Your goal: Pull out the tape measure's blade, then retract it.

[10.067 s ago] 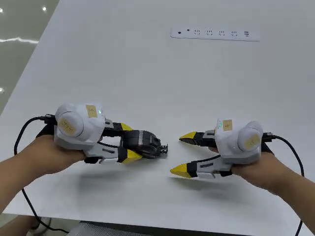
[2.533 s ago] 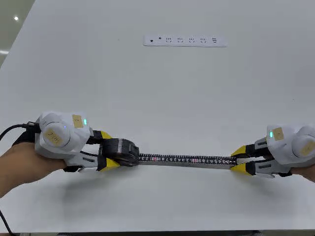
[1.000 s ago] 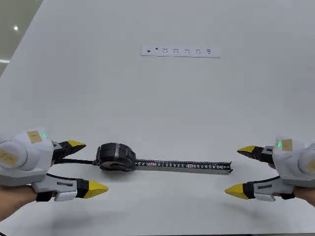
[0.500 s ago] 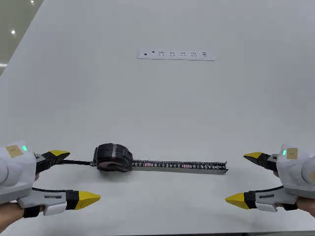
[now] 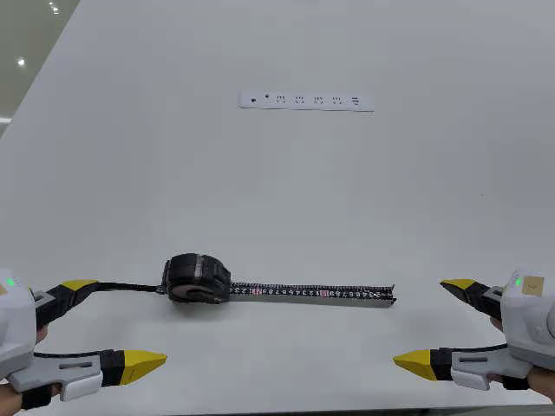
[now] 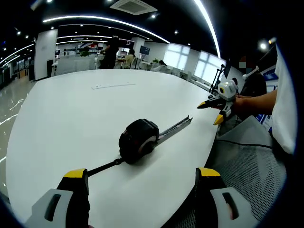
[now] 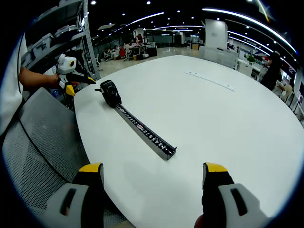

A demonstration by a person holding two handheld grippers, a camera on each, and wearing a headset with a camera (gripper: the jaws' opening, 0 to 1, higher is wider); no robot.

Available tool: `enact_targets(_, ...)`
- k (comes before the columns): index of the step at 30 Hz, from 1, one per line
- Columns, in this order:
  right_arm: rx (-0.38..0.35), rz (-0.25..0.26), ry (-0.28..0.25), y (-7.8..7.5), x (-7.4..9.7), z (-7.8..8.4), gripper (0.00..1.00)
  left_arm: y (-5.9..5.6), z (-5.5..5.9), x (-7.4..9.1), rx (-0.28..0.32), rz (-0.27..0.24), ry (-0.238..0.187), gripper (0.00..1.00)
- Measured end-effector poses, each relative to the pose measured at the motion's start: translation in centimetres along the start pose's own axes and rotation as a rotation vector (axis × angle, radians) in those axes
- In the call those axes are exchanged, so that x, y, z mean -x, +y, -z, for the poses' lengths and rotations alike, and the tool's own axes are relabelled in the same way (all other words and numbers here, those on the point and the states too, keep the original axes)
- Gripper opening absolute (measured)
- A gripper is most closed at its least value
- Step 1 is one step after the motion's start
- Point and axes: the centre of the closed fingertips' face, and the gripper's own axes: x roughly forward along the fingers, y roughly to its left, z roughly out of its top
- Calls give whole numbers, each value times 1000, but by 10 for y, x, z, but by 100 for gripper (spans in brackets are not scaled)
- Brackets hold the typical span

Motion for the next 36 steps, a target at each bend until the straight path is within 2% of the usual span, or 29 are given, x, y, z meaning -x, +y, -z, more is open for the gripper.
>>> enact_targets(2,-5,1,-8,1,1,1,87,1,2,2,9,-17,0,91)
enact_targets(5,-4,2,1,4,1,4,87,1,5,4,47,-16,-10,93)
enact_targets(15,-45,13,-32,12,9,3,89,-2,10,15,73,-40,-32,95)
enact_targets(23,-64,27,-42,12,21,8,89,-4,16,23,92,-48,-25,96)
enact_targets(28,-80,35,-52,13,27,11,89,-3,14,27,107,-59,-41,96)
enact_targets(36,-75,29,-52,16,26,13,90,-6,10,26,108,-40,-42,96)
